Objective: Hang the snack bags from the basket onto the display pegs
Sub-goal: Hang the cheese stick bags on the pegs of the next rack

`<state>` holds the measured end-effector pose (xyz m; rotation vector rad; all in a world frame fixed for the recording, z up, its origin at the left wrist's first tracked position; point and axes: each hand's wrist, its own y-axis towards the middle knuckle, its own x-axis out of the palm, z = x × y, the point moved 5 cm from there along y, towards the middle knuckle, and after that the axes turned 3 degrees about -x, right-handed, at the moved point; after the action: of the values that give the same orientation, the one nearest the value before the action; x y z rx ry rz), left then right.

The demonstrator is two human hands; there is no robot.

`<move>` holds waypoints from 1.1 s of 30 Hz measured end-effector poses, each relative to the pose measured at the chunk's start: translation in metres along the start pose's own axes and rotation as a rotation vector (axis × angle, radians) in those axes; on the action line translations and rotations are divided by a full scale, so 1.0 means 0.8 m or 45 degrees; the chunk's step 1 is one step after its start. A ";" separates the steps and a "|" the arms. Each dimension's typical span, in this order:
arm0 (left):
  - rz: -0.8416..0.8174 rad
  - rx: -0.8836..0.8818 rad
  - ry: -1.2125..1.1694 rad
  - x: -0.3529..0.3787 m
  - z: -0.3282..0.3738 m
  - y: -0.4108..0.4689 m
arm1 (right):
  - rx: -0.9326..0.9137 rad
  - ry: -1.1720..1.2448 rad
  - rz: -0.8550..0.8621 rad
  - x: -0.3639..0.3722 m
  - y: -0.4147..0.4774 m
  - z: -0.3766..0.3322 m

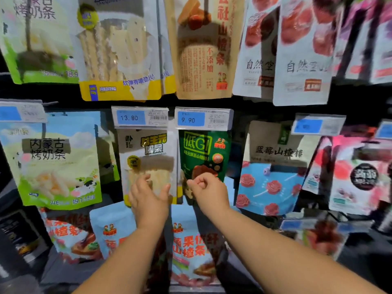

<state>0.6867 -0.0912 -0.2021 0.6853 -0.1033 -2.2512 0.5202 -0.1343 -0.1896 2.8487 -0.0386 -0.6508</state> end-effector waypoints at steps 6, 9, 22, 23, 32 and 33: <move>-0.321 0.272 0.003 0.080 0.057 -0.055 | 0.036 -0.073 0.136 -0.112 -0.042 0.057; -0.442 0.341 -0.136 0.132 0.106 -0.102 | 0.020 -0.076 0.277 -0.200 -0.056 0.091; -0.755 0.235 -0.331 0.301 0.269 -0.277 | -0.090 -0.327 0.635 -0.455 -0.056 0.182; -0.763 0.208 -0.311 0.309 0.275 -0.280 | -0.061 -0.396 0.643 -0.459 -0.050 0.191; -0.814 0.052 -0.298 0.348 0.322 -0.304 | 0.136 0.058 0.231 -0.466 -0.008 0.232; -0.773 0.058 -0.301 0.349 0.322 -0.305 | 0.124 0.064 0.212 -0.468 -0.008 0.233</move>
<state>0.2395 -0.1491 -0.1739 0.5136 -0.0662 -2.9184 0.1025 -0.1390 -0.1949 2.9121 -0.3034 -0.5569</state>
